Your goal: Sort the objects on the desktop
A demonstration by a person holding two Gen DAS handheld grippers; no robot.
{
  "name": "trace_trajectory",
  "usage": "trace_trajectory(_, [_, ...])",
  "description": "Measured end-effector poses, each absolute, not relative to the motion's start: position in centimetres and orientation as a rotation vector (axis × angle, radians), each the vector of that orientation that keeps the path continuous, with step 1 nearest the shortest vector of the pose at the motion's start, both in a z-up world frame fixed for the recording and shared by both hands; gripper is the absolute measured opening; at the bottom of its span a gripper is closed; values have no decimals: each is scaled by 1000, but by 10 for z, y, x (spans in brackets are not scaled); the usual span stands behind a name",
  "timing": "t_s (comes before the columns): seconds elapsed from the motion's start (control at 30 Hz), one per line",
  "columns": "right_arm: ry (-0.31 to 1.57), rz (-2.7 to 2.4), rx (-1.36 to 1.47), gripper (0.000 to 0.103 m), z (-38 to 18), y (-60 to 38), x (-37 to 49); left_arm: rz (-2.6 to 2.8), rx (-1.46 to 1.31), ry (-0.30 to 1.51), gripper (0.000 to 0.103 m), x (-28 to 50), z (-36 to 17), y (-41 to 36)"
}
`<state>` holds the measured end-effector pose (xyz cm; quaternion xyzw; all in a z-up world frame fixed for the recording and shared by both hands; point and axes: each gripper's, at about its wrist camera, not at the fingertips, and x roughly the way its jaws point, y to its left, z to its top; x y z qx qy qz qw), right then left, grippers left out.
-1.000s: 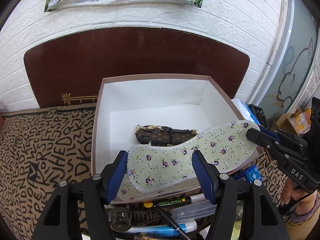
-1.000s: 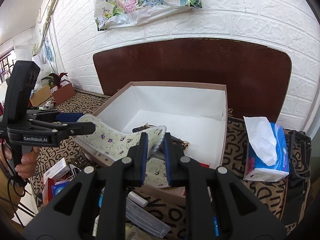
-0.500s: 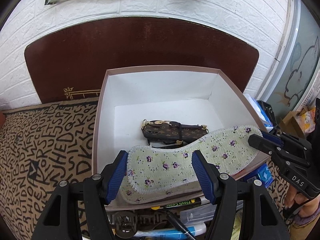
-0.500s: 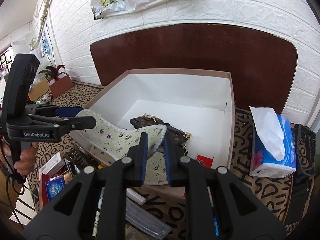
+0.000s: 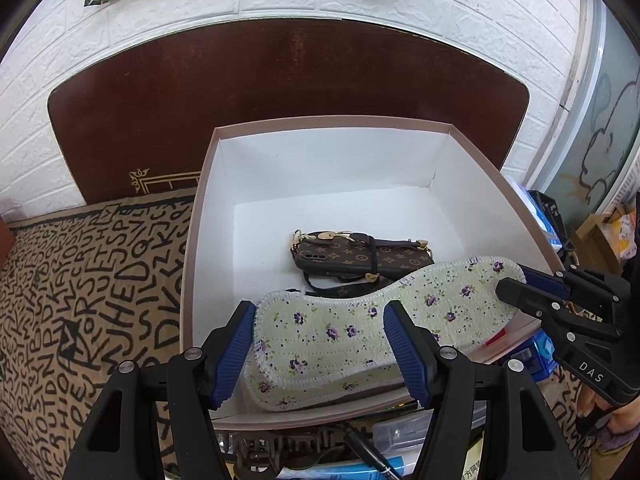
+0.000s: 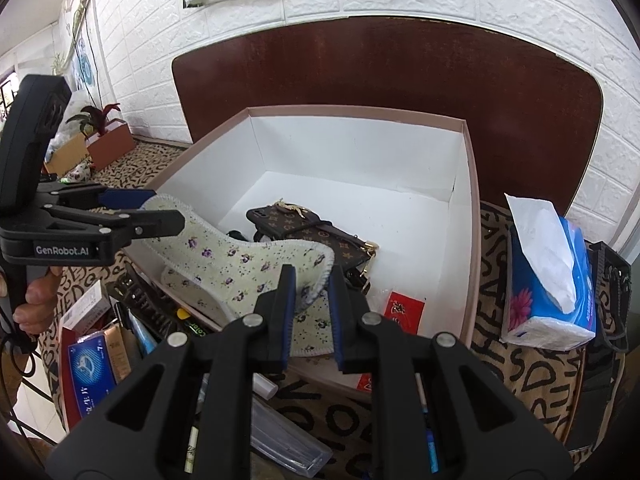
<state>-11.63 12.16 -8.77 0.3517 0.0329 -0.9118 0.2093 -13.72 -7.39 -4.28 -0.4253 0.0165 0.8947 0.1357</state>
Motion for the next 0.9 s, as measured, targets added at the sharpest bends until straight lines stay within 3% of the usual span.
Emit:
trace_trajectory(0.4, [179, -2547, 1051, 21, -89, 119, -124, 2600, -1262, 43, 67, -139, -50, -78])
trace_trajectory(0.9, [197, -2576, 1093, 38, -88, 124, -124, 2672, -1225, 126, 71, -129, -46, -73])
